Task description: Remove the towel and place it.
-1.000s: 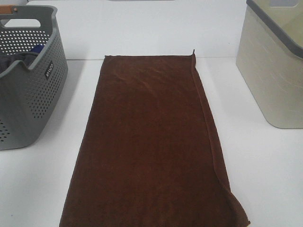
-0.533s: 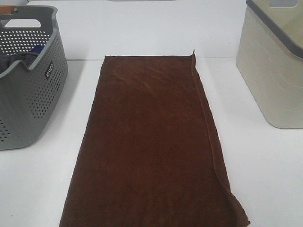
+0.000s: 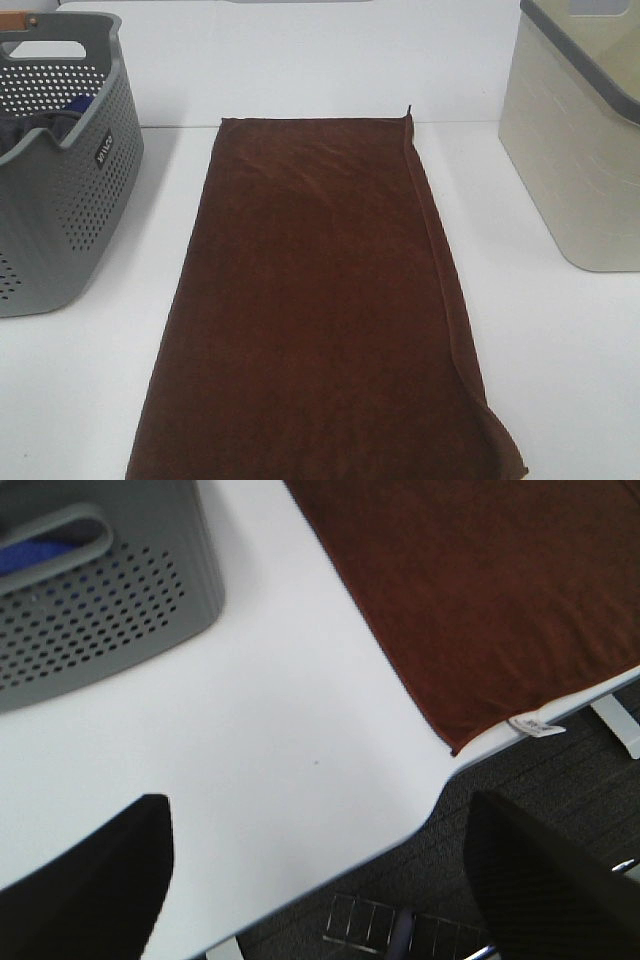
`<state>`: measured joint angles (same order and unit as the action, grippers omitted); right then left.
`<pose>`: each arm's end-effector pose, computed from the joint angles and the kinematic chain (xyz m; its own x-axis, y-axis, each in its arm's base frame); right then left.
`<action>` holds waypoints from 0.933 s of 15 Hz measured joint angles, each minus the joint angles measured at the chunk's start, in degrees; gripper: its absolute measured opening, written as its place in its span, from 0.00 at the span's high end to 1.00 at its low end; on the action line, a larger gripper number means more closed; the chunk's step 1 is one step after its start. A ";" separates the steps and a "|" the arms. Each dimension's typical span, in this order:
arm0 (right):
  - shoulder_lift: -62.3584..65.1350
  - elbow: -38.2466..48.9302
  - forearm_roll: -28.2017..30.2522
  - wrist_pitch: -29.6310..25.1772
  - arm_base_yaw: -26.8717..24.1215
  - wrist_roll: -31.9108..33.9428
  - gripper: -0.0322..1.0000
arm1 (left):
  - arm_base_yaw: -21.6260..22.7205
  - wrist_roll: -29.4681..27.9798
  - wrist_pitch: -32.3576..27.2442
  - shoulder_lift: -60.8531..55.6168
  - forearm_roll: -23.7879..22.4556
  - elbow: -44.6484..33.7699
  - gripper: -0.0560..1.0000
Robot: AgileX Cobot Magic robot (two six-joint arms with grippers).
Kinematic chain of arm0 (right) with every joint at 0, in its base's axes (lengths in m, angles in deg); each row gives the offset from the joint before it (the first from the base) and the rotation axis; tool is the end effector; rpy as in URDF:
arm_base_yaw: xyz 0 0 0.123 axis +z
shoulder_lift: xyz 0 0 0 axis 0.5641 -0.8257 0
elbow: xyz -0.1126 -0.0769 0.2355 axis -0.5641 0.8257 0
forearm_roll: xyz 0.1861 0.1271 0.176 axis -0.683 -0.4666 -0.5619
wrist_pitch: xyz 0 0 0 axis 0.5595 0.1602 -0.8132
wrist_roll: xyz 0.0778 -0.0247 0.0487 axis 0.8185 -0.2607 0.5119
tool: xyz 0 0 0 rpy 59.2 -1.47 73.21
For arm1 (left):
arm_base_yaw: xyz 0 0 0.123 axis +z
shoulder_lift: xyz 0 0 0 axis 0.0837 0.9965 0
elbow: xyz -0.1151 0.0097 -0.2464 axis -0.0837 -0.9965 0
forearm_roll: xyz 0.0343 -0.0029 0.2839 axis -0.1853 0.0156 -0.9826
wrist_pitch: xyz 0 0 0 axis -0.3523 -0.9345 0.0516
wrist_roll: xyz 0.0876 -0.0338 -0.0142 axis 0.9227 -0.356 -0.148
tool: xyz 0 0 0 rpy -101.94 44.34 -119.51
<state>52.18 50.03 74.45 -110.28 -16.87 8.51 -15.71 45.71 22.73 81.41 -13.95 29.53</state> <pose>0.0270 0.0165 0.2961 -0.4365 -0.2578 -0.8620 -0.4181 0.9065 -0.0593 0.0535 -0.0235 0.2899 -0.5587 0.2606 -0.7874 0.4031 0.9150 0.0167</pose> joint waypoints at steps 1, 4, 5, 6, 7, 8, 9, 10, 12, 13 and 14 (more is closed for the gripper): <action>0.06 0.29 -0.11 1.20 0.00 -0.29 0.35 | 0.00 1.20 2.86 0.00 1.03 -1.03 0.23; 0.00 1.95 -1.26 4.58 0.00 -0.63 0.35 | 0.00 2.58 5.04 0.00 2.18 -2.12 0.23; -0.29 2.01 -1.32 5.10 0.00 -0.69 0.35 | 0.00 2.58 5.10 0.00 2.18 -2.12 0.23; -0.57 2.01 -1.32 5.27 0.00 -0.74 0.35 | 0.00 2.64 5.21 0.00 2.18 -2.12 0.23; -0.63 2.01 -1.32 5.33 0.00 -0.74 0.35 | 0.00 2.64 5.21 0.00 2.23 -2.12 0.23; -0.63 2.01 -1.32 5.33 0.00 -0.74 0.35 | 0.00 2.64 5.21 0.00 2.23 -2.12 0.23; -0.63 2.01 -1.32 5.33 0.00 -0.74 0.35 | 0.00 2.64 5.21 0.00 2.23 -2.12 0.23; -0.63 2.01 -1.32 5.33 0.00 -0.74 0.35 | 0.00 2.64 5.21 0.00 2.29 -2.12 0.23; -0.63 2.01 -1.32 5.33 0.00 -0.74 0.35 | 0.00 2.64 5.21 0.00 2.46 -2.12 0.23; -0.63 2.01 -1.32 5.33 0.00 -0.74 0.35 | 0.00 2.64 5.21 0.00 2.46 -2.12 0.23; -0.63 2.01 -1.32 5.33 0.00 -0.74 0.35 | 0.00 2.64 5.21 0.00 2.46 -2.12 0.23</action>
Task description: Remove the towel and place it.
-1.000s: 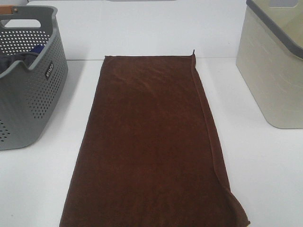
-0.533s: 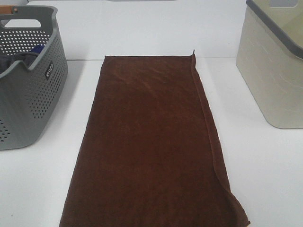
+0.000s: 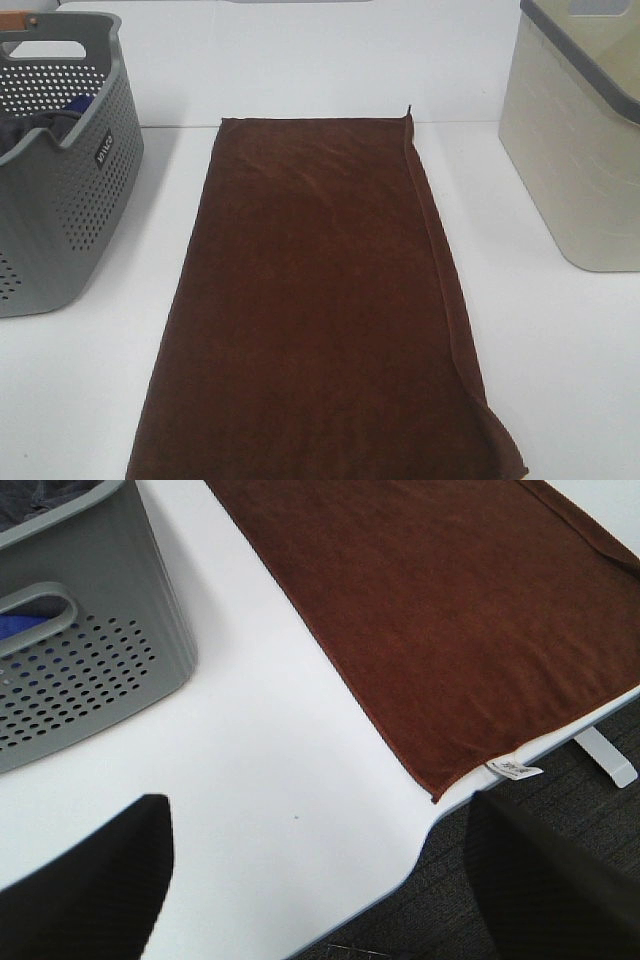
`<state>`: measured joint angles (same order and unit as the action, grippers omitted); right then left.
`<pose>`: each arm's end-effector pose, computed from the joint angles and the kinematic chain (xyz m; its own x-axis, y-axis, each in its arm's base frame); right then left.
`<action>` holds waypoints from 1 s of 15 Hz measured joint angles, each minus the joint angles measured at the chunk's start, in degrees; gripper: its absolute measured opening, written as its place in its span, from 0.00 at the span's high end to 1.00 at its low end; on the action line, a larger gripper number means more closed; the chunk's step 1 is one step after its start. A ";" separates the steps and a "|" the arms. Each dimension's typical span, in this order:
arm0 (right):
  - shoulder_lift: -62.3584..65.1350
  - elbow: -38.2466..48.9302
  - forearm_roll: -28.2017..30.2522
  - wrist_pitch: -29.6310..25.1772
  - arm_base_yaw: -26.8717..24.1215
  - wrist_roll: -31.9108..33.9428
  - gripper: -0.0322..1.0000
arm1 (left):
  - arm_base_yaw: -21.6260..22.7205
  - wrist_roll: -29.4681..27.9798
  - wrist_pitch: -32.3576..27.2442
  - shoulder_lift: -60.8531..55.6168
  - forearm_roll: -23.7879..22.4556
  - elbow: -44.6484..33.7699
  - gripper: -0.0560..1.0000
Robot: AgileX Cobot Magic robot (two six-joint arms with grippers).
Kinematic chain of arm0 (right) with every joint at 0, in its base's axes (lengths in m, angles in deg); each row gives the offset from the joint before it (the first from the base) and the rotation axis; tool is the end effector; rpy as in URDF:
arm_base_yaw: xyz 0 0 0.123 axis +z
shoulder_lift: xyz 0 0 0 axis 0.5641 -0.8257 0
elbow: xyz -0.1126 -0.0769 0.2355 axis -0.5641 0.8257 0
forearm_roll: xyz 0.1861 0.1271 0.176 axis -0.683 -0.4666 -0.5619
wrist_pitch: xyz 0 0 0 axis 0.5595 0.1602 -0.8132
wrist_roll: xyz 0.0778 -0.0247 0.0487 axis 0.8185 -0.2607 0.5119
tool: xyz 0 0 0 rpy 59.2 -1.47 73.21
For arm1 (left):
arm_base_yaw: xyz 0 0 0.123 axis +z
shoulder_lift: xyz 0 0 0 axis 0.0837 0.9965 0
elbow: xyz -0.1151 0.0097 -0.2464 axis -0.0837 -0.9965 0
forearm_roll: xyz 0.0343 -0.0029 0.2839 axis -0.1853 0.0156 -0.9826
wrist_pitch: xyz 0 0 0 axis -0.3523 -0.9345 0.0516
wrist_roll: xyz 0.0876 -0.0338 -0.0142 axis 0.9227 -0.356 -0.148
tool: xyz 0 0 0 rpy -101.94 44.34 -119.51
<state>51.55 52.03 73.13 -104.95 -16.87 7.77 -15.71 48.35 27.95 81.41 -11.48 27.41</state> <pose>0.0368 0.0212 0.2929 -0.3971 -0.2395 -0.8860 -0.4265 0.9029 -0.0529 0.0601 -0.0296 0.2851 -0.5065 0.2638 -0.8209 0.4400 0.8978 0.0171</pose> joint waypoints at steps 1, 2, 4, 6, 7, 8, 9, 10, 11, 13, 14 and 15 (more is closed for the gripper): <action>0.11 0.00 -0.11 0.00 -0.40 0.00 0.35 | 0.00 0.00 0.00 0.00 0.06 0.00 0.23; 0.11 0.11 -0.46 0.00 -2.12 0.00 0.35 | 0.63 0.00 0.00 0.00 0.06 0.00 0.23; 0.06 0.17 -0.46 0.11 -6.99 0.00 0.35 | 5.56 0.00 0.06 -0.69 0.11 0.00 0.23; 0.06 0.17 -0.52 0.11 -11.34 0.00 0.35 | 12.43 0.00 0.11 -3.72 0.11 0.00 0.23; 0.06 0.17 -0.74 0.11 -13.29 0.00 0.35 | 15.18 0.00 0.11 -5.67 0.06 -0.11 0.23; 0.06 0.17 -0.74 0.11 -14.61 0.00 0.35 | 17.48 0.00 0.11 -7.62 0.06 -0.11 0.23; 0.06 0.17 -0.92 0.11 -15.24 0.00 0.35 | 18.68 0.00 0.11 -8.48 0.06 -0.11 0.23; 0.06 0.17 -0.97 0.11 -15.36 0.00 0.35 | 18.91 0.00 0.11 -8.59 0.11 -0.11 0.23; 0.23 0.17 -0.97 0.17 -15.36 0.00 0.35 | 18.91 0.00 0.11 -8.59 0.06 -0.11 0.23; 0.23 0.17 -1.03 0.17 -15.36 0.00 0.35 | 18.91 0.00 0.11 -8.59 0.06 -0.11 0.23; 0.23 0.17 -1.15 0.17 -15.36 0.00 0.35 | 18.91 0.00 0.11 -8.59 0.06 -0.11 0.23; 0.40 0.17 -1.15 0.17 -15.36 0.00 0.35 | 18.91 0.00 0.11 -8.59 0.06 -0.17 0.23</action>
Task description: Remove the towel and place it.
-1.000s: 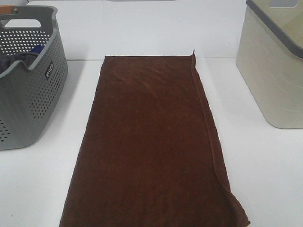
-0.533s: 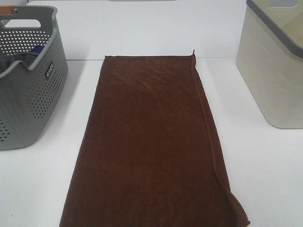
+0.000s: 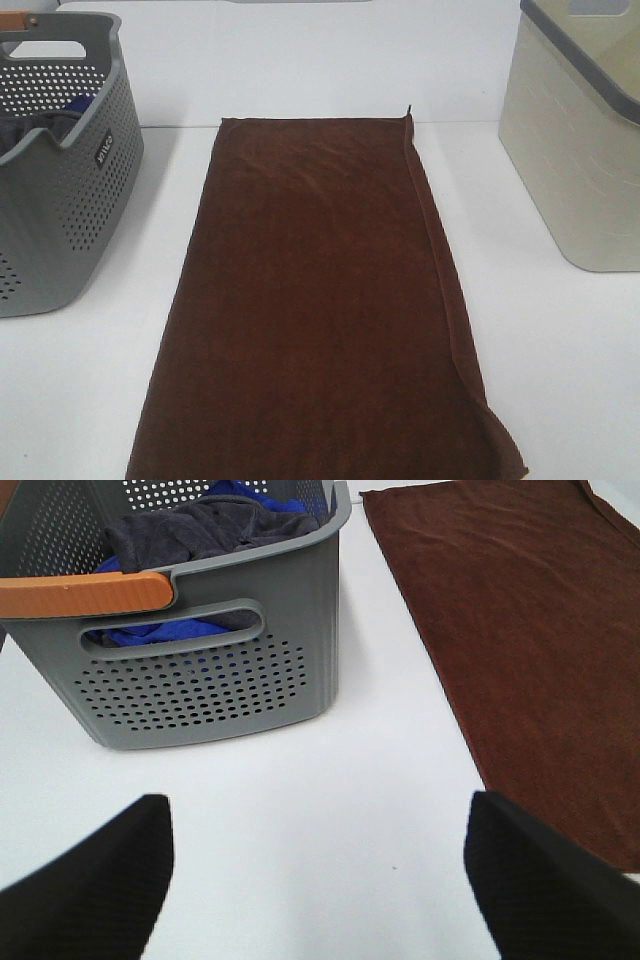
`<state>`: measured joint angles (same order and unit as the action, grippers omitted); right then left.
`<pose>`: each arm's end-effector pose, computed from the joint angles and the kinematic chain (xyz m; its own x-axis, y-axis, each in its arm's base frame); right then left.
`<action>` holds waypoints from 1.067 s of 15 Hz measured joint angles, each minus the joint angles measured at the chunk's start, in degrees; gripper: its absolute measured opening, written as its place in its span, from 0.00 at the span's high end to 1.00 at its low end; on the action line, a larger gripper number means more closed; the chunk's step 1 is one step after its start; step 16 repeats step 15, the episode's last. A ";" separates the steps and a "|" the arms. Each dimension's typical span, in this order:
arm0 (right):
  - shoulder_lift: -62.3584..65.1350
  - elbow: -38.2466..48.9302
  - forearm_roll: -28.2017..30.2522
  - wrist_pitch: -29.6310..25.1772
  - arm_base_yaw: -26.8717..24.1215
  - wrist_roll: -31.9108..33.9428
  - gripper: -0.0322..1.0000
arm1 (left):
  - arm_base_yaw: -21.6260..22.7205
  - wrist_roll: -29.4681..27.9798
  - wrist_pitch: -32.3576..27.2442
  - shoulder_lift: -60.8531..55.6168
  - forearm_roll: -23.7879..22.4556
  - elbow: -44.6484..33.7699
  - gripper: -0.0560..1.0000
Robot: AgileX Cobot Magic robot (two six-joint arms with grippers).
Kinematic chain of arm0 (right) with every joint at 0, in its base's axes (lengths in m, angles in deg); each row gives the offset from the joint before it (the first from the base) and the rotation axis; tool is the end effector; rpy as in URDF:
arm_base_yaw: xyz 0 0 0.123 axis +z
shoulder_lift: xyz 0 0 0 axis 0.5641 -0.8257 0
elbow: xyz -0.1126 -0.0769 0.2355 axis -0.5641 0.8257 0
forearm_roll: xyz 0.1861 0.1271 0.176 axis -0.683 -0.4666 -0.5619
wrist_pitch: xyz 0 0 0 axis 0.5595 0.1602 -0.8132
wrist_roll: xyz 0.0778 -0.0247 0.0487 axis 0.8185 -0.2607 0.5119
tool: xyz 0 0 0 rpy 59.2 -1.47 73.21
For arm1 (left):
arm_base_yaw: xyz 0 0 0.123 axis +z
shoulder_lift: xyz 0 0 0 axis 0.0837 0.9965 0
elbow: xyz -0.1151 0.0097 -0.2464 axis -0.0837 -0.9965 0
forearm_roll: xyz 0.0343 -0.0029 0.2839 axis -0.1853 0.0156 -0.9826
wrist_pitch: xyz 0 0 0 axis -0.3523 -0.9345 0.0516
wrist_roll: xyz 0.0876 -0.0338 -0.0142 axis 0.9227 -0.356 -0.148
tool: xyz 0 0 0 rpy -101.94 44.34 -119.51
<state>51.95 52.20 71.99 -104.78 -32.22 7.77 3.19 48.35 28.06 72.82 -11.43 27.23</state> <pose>0.0402 0.0123 0.2927 -0.4394 -0.1155 -0.8908 -0.1826 0.9825 -0.0373 0.0420 -0.0079 0.2924 -0.4368 0.0814 -0.8959 0.1222 0.9920 0.0306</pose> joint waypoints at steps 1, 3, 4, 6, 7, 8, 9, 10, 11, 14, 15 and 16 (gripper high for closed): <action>0.17 0.00 0.00 0.00 0.00 0.00 0.35 | 0.00 0.00 0.00 0.00 0.00 0.00 0.23; 0.17 0.00 0.00 0.00 0.00 0.00 0.35 | 0.00 0.00 0.00 0.00 0.00 0.00 0.23; 0.17 0.00 0.00 0.00 0.00 0.00 0.35 | 0.00 0.00 0.00 0.00 0.00 0.00 0.23; 0.17 0.00 0.00 0.00 0.00 0.00 0.35 | 0.00 0.00 0.00 0.00 0.00 0.00 0.23; 0.17 0.00 0.00 0.00 0.00 0.00 0.35 | 0.00 0.00 0.00 0.00 0.00 0.00 0.23; 0.17 0.00 0.00 0.00 0.00 0.00 0.35 | 0.00 0.00 0.00 0.00 0.00 0.00 0.23; 0.17 0.00 0.00 0.00 0.00 0.00 0.35 | 0.00 0.00 0.00 0.00 0.00 0.00 0.23; 0.17 0.00 0.00 0.00 0.00 0.00 0.35 | 0.00 0.00 0.00 0.00 0.00 0.00 0.23; 0.17 0.00 0.00 0.00 0.00 0.00 0.35 | 0.00 0.00 0.00 0.00 0.00 0.00 0.23; 0.17 0.00 0.00 0.00 0.00 0.00 0.35 | 0.00 0.00 0.00 0.00 0.00 0.00 0.23; 0.17 0.00 0.00 0.00 0.00 0.00 0.35 | 0.00 0.00 0.00 0.00 0.00 0.00 0.23; 0.17 0.00 0.00 0.00 0.00 0.00 0.35 | 0.00 0.00 0.00 0.00 0.00 0.00 0.23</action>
